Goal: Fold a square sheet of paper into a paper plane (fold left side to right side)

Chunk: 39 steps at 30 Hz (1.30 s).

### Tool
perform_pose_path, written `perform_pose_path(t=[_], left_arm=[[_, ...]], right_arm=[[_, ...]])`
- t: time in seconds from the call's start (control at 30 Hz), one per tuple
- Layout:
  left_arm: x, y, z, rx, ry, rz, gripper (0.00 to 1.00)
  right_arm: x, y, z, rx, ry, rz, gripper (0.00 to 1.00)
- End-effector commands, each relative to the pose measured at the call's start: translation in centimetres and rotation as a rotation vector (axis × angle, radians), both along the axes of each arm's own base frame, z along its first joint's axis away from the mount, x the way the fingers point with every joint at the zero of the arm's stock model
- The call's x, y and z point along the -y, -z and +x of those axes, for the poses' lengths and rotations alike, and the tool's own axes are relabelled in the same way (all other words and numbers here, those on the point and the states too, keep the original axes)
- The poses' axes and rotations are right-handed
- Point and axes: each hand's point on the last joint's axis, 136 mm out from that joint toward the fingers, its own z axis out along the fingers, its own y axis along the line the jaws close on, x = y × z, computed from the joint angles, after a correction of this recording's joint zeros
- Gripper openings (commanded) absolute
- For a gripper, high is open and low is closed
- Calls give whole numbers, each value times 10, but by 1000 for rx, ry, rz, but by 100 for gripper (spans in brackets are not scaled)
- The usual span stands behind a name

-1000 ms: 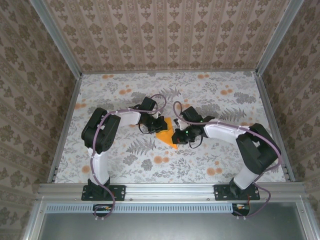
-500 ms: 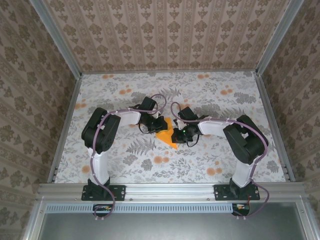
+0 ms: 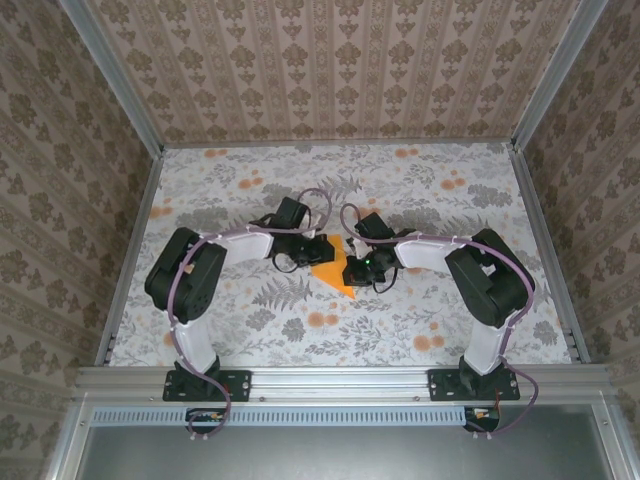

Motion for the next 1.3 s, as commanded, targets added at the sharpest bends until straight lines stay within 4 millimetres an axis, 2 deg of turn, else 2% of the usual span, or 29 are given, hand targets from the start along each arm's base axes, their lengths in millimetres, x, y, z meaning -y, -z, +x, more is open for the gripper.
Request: perform_pose_path(t=[0.0,0.23,0.43,0.63,0.8,1.03,1.27], left_arm=[[12,1,-16,-32,53,-49,6],[16,16,-25,-85,63,-33,3],[6,36,-23,-123,26,33,2],[-3,47,-16,-138,-7,58,1],[-16,53,0,-120,-60,92,1],[-26,49,25,-87,-79,105,1],[-46,58,51,-76,-115,141,1]], right_arm=[[32,38,-18,-85,12,-173,0],[33,39,-19,-87,7,-179,0],[34,40,-19,-88,0,-190,0],[38,40,-22,-93,-13,-215,0],[43,43,-25,-105,-35,-248,0],[45,45,-28,-113,-45,-259,0],[48,47,-32,-121,-47,-262,0]])
